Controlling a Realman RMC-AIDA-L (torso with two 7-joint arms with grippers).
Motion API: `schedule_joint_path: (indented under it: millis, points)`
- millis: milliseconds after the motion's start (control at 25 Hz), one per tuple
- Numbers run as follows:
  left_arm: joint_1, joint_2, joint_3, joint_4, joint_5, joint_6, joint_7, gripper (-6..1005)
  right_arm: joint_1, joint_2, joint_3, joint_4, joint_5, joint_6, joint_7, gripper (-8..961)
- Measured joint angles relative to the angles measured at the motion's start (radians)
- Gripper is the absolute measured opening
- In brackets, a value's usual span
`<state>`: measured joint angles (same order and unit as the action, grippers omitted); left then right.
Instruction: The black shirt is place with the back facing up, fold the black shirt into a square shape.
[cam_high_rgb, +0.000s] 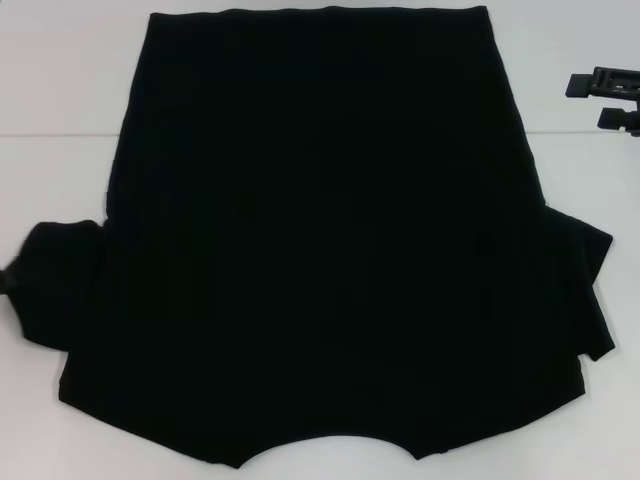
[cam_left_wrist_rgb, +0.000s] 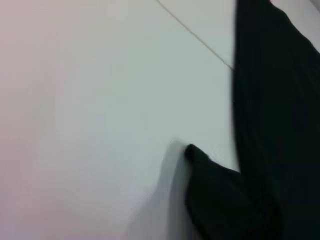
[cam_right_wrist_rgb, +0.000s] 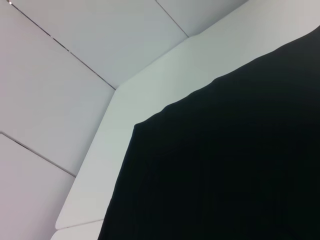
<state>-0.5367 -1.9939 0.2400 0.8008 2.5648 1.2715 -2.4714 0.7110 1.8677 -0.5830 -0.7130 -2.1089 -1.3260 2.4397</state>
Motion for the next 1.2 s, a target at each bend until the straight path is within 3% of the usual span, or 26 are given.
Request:
schedule_joint_path:
  millis: [240,480,720,1080,1200]
  points:
    - [-0.001,0.016,-0.017,0.044,0.035,-0.019,-0.028,17,-0.001,-0.001,0.002,-0.009,0.001,-0.005,0.001,940]
    - [-0.045,0.039,-0.023,0.053,0.118,-0.033,-0.042,17,-0.001,-0.001,0.003,-0.009,0.001,-0.01,0.002,940]
    - [-0.055,0.043,-0.025,0.085,0.143,-0.033,-0.072,17,-0.001,0.0,0.003,-0.009,0.001,-0.01,0.002,940]
    - [-0.085,0.058,-0.015,0.099,0.145,0.009,-0.086,16,0.003,0.002,0.003,-0.01,-0.003,-0.011,0.002,940]
    - [-0.107,0.067,-0.004,0.099,0.151,0.078,-0.089,16,0.004,0.002,0.003,-0.01,-0.004,-0.01,0.002,940]
